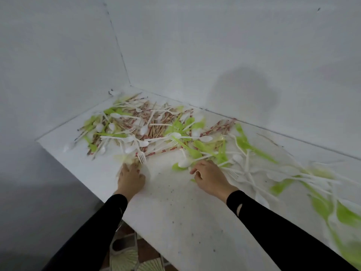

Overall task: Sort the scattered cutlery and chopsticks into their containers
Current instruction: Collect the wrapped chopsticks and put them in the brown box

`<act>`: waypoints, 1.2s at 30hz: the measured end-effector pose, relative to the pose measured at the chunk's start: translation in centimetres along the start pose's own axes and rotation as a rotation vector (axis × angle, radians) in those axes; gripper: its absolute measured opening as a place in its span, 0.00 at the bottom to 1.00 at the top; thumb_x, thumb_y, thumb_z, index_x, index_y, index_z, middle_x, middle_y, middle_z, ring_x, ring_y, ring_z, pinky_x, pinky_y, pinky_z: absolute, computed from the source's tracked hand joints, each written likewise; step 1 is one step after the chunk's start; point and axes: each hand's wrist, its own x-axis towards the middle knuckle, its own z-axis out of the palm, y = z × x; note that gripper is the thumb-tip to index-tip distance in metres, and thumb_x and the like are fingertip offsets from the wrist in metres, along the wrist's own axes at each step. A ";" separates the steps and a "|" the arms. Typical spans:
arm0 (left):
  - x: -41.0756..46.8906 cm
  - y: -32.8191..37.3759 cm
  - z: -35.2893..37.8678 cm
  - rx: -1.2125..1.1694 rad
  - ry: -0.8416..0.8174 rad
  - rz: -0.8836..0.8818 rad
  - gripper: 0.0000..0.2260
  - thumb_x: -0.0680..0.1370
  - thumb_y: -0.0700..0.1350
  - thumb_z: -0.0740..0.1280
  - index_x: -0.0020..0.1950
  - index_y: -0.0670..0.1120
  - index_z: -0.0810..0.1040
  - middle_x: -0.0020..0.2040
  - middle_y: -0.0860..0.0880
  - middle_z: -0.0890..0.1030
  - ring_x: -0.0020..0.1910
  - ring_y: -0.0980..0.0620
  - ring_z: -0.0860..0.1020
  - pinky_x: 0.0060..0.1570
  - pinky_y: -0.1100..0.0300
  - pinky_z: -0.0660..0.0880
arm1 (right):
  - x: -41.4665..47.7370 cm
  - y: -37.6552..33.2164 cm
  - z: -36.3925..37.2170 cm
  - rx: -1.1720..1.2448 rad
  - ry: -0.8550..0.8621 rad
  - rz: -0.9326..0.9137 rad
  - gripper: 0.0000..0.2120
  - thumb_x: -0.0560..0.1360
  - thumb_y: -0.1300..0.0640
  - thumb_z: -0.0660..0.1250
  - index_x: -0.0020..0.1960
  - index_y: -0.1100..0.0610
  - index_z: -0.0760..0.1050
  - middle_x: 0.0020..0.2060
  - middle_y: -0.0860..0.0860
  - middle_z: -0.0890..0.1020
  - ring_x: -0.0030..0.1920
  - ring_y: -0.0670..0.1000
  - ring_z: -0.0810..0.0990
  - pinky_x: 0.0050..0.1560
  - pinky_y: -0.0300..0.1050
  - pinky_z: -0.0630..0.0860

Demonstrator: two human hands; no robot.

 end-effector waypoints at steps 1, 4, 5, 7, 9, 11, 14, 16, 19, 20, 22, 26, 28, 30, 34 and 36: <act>0.0 -0.1 -0.1 0.026 -0.005 -0.004 0.25 0.80 0.45 0.61 0.76 0.44 0.61 0.74 0.37 0.62 0.72 0.35 0.62 0.70 0.46 0.61 | 0.5 -0.1 0.2 -0.015 -0.010 -0.018 0.11 0.77 0.60 0.61 0.54 0.54 0.81 0.56 0.49 0.78 0.61 0.53 0.72 0.62 0.47 0.68; -0.3 0.3 -0.1 0.073 0.046 0.091 0.19 0.81 0.41 0.58 0.73 0.42 0.66 0.66 0.38 0.72 0.64 0.37 0.70 0.64 0.50 0.64 | 1.5 -0.3 0.6 -0.026 -0.027 -0.073 0.11 0.77 0.60 0.60 0.53 0.54 0.81 0.56 0.49 0.77 0.60 0.52 0.71 0.61 0.47 0.68; -0.3 0.3 0.0 0.055 0.063 0.104 0.18 0.81 0.39 0.59 0.71 0.40 0.67 0.63 0.37 0.74 0.62 0.37 0.71 0.61 0.51 0.65 | 2.1 -0.6 0.9 -0.034 -0.036 -0.099 0.11 0.78 0.60 0.60 0.54 0.54 0.80 0.56 0.49 0.77 0.60 0.53 0.72 0.61 0.46 0.68; -0.4 0.4 0.0 -0.007 0.066 0.089 0.19 0.79 0.34 0.59 0.70 0.38 0.66 0.62 0.36 0.73 0.61 0.36 0.72 0.60 0.50 0.66 | 3.0 -1.0 1.1 -0.039 -0.043 -0.123 0.11 0.78 0.60 0.60 0.55 0.55 0.80 0.56 0.50 0.77 0.59 0.53 0.72 0.60 0.46 0.69; -0.2 0.7 -0.2 -0.089 0.034 0.032 0.21 0.78 0.33 0.58 0.71 0.36 0.63 0.64 0.35 0.71 0.64 0.35 0.71 0.62 0.47 0.67 | 4.0 -1.7 1.4 -0.020 -0.053 -0.133 0.12 0.78 0.61 0.60 0.57 0.56 0.79 0.57 0.51 0.77 0.60 0.53 0.71 0.59 0.45 0.70; -0.1 1.4 -0.6 -0.093 -0.004 -0.003 0.20 0.78 0.33 0.58 0.70 0.35 0.63 0.66 0.35 0.69 0.65 0.34 0.70 0.63 0.47 0.67 | 4.9 -2.5 1.6 -0.006 -0.073 -0.144 0.14 0.79 0.62 0.59 0.61 0.56 0.77 0.60 0.51 0.75 0.62 0.53 0.70 0.58 0.45 0.70; 0.1 2.3 -1.9 -0.101 -0.005 -0.029 0.16 0.79 0.35 0.57 0.66 0.34 0.65 0.64 0.36 0.72 0.61 0.37 0.74 0.58 0.49 0.70 | 6.7 -3.5 2.0 -0.022 -0.111 -0.178 0.20 0.78 0.64 0.57 0.69 0.56 0.71 0.68 0.51 0.71 0.69 0.53 0.66 0.64 0.46 0.69; 0.8 2.7 -3.3 -0.029 -0.024 -0.020 0.13 0.82 0.39 0.54 0.63 0.36 0.70 0.59 0.37 0.76 0.49 0.42 0.77 0.53 0.53 0.72 | 8.2 -4.5 2.3 -0.026 -0.127 -0.170 0.25 0.78 0.65 0.56 0.75 0.56 0.64 0.73 0.52 0.66 0.74 0.53 0.62 0.70 0.47 0.65; 2.5 2.6 -5.7 0.113 -0.141 0.091 0.20 0.84 0.56 0.51 0.53 0.42 0.75 0.52 0.42 0.79 0.46 0.44 0.76 0.51 0.54 0.72 | 10.3 -6.0 3.0 -0.050 -0.108 -0.117 0.29 0.78 0.66 0.57 0.78 0.55 0.58 0.74 0.54 0.65 0.74 0.55 0.62 0.70 0.49 0.63; 3.0 2.6 -6.3 0.111 -0.195 0.146 0.22 0.84 0.57 0.50 0.50 0.43 0.76 0.52 0.43 0.79 0.48 0.45 0.76 0.50 0.55 0.71 | 10.9 -6.3 3.3 -0.093 -0.086 -0.101 0.30 0.78 0.66 0.57 0.78 0.55 0.57 0.73 0.54 0.67 0.72 0.56 0.64 0.70 0.49 0.63; 3.8 2.8 -7.6 0.099 -0.326 0.244 0.20 0.85 0.53 0.51 0.54 0.44 0.80 0.56 0.46 0.79 0.53 0.48 0.76 0.52 0.58 0.69 | 11.9 -6.3 4.0 -0.205 -0.033 -0.070 0.27 0.79 0.64 0.56 0.77 0.55 0.59 0.69 0.56 0.71 0.68 0.58 0.70 0.66 0.50 0.66; 5.4 2.3 -9.1 -0.023 -0.573 0.317 0.15 0.85 0.51 0.54 0.58 0.48 0.77 0.53 0.52 0.77 0.46 0.56 0.74 0.43 0.64 0.69 | 13.1 -5.6 4.0 -0.194 -0.023 -0.022 0.15 0.84 0.58 0.53 0.66 0.58 0.72 0.61 0.56 0.73 0.55 0.60 0.77 0.48 0.49 0.72; 6.5 2.3 -8.9 -0.054 -0.604 0.346 0.08 0.83 0.45 0.57 0.57 0.48 0.75 0.54 0.51 0.79 0.43 0.58 0.74 0.40 0.66 0.70 | 13.0 -4.9 3.0 -0.125 0.020 0.002 0.14 0.84 0.58 0.54 0.64 0.59 0.74 0.58 0.56 0.74 0.51 0.60 0.78 0.44 0.48 0.70; 7.7 2.9 -8.4 -0.070 -0.604 0.357 0.09 0.82 0.40 0.58 0.58 0.48 0.75 0.53 0.51 0.79 0.42 0.57 0.73 0.40 0.65 0.70 | 12.8 -3.8 1.6 -0.023 0.077 0.066 0.13 0.83 0.59 0.56 0.63 0.60 0.74 0.58 0.56 0.74 0.51 0.60 0.77 0.46 0.49 0.71; 9.1 5.7 -7.4 -0.375 -0.625 0.272 0.09 0.84 0.48 0.55 0.55 0.47 0.73 0.41 0.48 0.70 0.32 0.54 0.65 0.28 0.63 0.63 | 11.4 -0.4 -0.8 0.057 0.147 0.290 0.12 0.80 0.60 0.58 0.62 0.58 0.71 0.55 0.56 0.77 0.54 0.57 0.77 0.49 0.50 0.73; 9.3 7.2 -6.7 -0.529 -0.541 0.314 0.15 0.85 0.53 0.54 0.54 0.44 0.74 0.37 0.48 0.68 0.28 0.55 0.63 0.25 0.64 0.61 | 9.6 1.3 -1.1 0.017 0.123 0.377 0.12 0.80 0.59 0.57 0.63 0.58 0.70 0.56 0.56 0.76 0.50 0.57 0.77 0.47 0.49 0.74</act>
